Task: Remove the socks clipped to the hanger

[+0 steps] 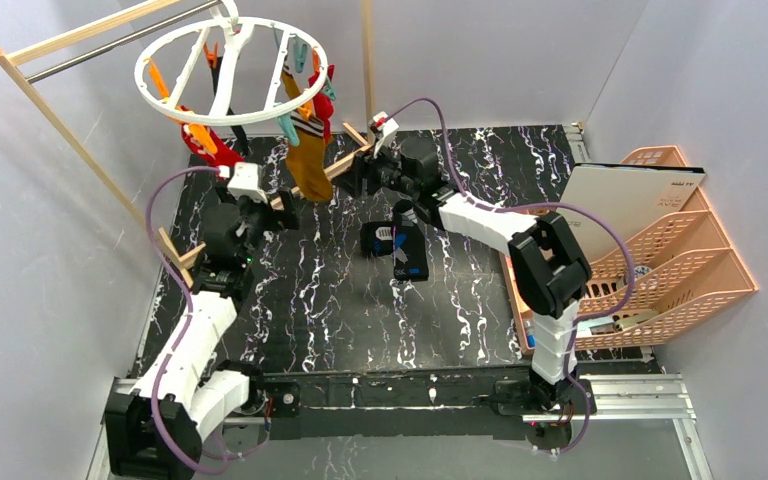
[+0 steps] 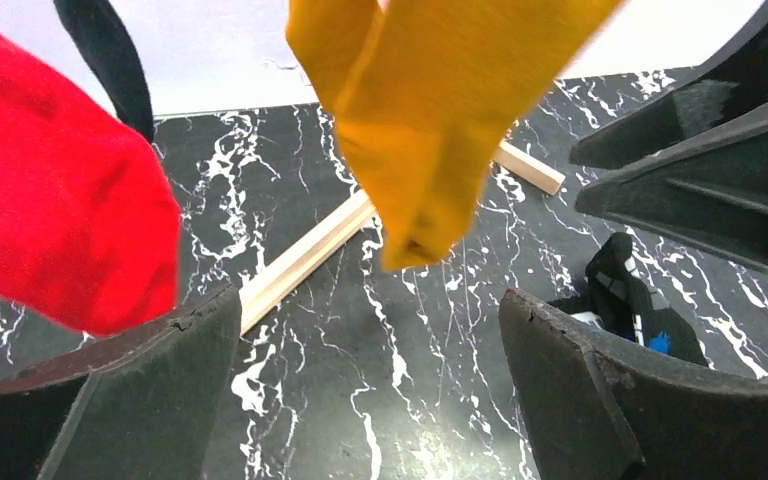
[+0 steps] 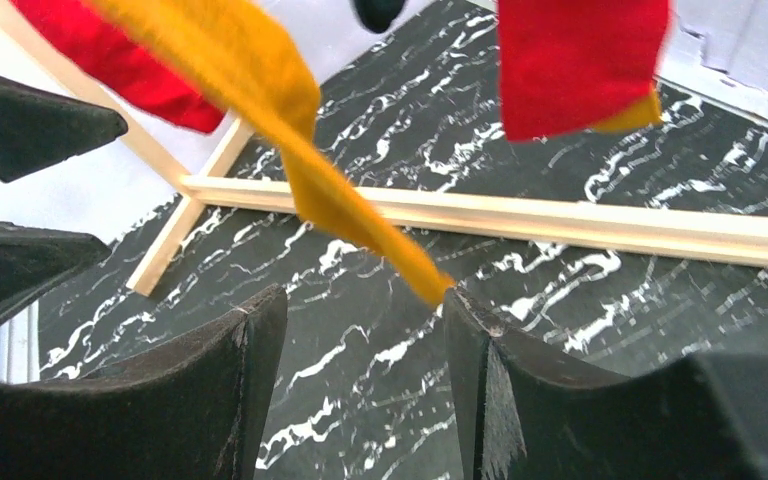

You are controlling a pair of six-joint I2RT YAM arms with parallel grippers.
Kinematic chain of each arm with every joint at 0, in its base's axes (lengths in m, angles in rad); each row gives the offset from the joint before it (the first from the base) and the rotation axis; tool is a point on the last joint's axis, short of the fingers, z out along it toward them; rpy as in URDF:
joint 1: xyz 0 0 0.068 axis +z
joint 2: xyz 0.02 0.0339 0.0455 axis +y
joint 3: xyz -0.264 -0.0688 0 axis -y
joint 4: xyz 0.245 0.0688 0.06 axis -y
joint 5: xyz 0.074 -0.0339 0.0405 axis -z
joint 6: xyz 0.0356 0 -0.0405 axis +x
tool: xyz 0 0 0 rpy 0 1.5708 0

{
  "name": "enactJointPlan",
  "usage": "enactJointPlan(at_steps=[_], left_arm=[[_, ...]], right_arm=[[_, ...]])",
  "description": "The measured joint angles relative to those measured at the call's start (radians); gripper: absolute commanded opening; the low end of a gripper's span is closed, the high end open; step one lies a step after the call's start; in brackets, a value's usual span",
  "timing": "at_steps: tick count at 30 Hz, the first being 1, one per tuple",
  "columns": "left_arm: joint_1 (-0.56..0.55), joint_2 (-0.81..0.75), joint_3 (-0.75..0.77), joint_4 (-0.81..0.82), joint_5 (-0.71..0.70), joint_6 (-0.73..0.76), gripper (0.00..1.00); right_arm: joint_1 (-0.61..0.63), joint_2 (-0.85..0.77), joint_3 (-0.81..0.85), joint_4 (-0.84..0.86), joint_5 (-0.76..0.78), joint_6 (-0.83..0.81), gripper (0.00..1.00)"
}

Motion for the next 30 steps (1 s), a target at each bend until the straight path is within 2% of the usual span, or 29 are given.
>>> enactJointPlan(at_steps=[4, 8, 11, 13, 15, 16, 21, 30], left_arm=[[0.101, 0.037, 0.043, 0.008, 0.14, -0.026, 0.98], [0.14, 0.092, 0.063, 0.058, 0.299, -0.073, 0.98], [0.161, 0.135, 0.069, 0.092, 0.403, -0.109, 0.98], [0.178, 0.152, 0.069, 0.117, 0.463, -0.138, 0.98], [0.187, 0.157, 0.069, 0.147, 0.512, -0.165, 0.98], [0.19, 0.157, 0.069, 0.164, 0.531, -0.176, 0.98], [0.192, 0.133, 0.055, 0.231, 0.592, -0.217, 0.98], [0.192, 0.087, 0.032, 0.381, 0.604, -0.301, 0.98]], right_arm=[[0.005, 0.09, 0.095, 0.022, -0.04, 0.008, 0.66], [0.008, 0.161, 0.168, 0.023, -0.067, 0.014, 0.62], [0.01, 0.212, 0.23, 0.024, -0.079, 0.017, 0.33], [0.01, 0.241, 0.269, 0.02, -0.087, 0.021, 0.23], [0.01, 0.259, 0.293, 0.019, -0.095, 0.028, 0.05], [0.01, 0.264, 0.299, 0.019, -0.098, 0.029, 0.01], [0.01, 0.267, 0.286, 0.028, -0.111, 0.042, 0.01], [0.019, 0.239, 0.13, 0.06, -0.116, 0.058, 0.01]])
